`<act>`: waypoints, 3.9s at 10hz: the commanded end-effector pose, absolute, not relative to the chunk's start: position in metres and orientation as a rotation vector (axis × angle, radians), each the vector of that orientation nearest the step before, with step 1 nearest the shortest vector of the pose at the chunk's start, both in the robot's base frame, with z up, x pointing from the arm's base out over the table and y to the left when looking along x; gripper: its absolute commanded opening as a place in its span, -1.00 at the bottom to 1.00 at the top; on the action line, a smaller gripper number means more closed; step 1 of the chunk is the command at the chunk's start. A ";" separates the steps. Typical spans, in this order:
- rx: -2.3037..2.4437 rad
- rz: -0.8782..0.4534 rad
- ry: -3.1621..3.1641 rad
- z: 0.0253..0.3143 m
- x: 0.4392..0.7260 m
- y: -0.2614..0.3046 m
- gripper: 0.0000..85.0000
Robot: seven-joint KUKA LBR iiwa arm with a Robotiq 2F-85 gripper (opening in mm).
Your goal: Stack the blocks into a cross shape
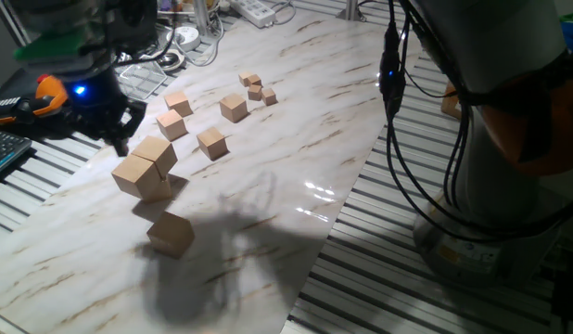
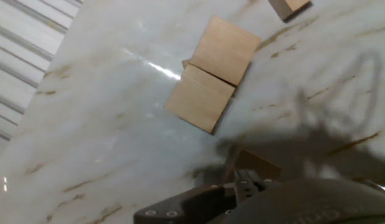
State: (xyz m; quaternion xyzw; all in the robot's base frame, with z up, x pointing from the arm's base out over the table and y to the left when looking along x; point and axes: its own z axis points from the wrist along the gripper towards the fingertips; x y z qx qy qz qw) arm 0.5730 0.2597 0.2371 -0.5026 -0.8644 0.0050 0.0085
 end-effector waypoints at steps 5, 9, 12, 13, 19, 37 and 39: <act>-1.509 0.004 -2.714 0.227 0.565 0.276 -1.00; -1.484 -0.018 -2.720 0.205 0.561 0.277 -1.00; -1.433 0.014 -2.780 0.193 0.558 0.275 -1.00; -1.421 0.009 -2.782 0.192 0.559 0.274 -1.00; -1.427 -0.005 -2.768 0.159 0.547 0.260 -1.00; -2.169 -0.042 -2.323 0.084 0.537 0.256 1.00; -2.156 -0.030 -2.315 0.077 0.537 0.257 1.00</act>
